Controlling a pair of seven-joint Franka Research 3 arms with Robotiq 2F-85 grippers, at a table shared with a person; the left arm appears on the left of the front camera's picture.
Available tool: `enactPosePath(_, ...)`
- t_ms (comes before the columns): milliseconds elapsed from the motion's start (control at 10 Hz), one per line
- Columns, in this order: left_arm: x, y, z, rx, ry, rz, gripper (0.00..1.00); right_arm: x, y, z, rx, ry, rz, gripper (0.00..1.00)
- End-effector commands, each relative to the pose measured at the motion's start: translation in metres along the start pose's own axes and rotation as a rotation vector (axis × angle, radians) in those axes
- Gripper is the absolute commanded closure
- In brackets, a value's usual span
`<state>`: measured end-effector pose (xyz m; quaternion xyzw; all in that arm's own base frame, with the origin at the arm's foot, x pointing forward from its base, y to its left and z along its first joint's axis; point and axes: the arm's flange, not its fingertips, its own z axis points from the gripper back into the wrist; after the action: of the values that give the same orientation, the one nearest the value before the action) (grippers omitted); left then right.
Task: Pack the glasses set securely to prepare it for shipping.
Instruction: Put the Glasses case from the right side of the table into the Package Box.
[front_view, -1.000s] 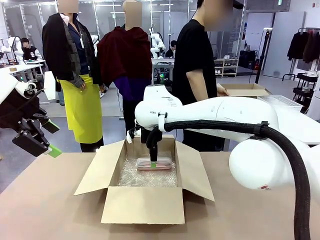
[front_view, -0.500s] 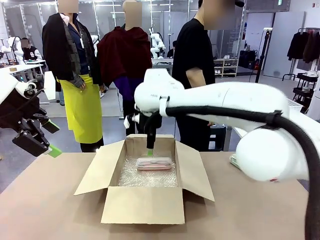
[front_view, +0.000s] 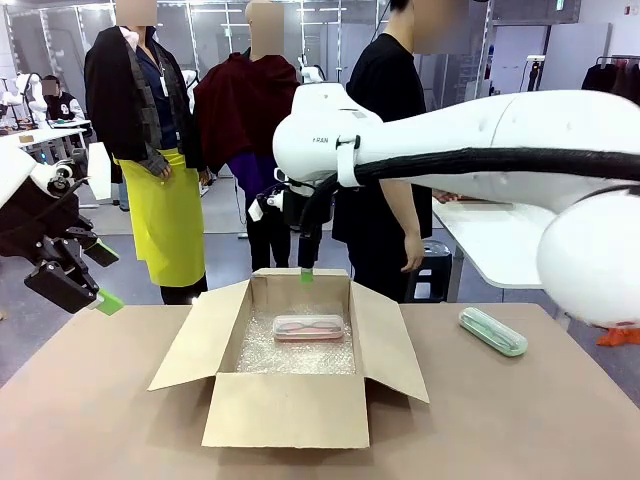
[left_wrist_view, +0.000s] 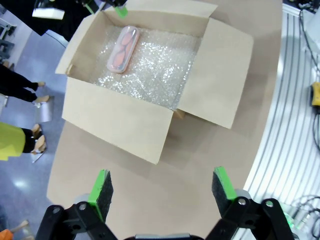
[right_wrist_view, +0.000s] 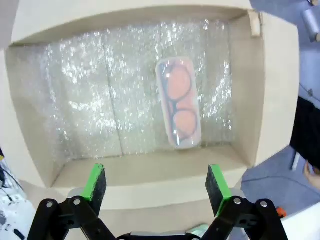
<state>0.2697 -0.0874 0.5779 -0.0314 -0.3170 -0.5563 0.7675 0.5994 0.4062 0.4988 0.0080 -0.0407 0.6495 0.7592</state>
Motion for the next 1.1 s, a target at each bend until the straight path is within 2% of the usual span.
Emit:
enactPosePath(0, 0.000, 0.000, 0.001, 0.006, 0.002, -0.007, 0.00, -0.064, 0.040, 0.002, -0.016, -0.022, -0.125, 0.00)
enactPosePath(400, 0.000, 0.000, 0.001, 0.006, 0.002, -0.007, 0.00, -0.194, 0.074, 0.022, -0.056, -0.114, -0.488, 0.00)
enactPosePath(700, 0.000, 0.000, 0.001, 0.006, 0.002, -0.007, 0.00, -0.270, 0.076, 0.018, -0.025, -0.169, -0.741, 0.00)
enactPosePath(1000, 0.000, 0.000, 0.001, 0.006, 0.002, -0.007, 0.00, -0.348, 0.075, 0.008, -0.008, -0.178, -1.096, 0.00)
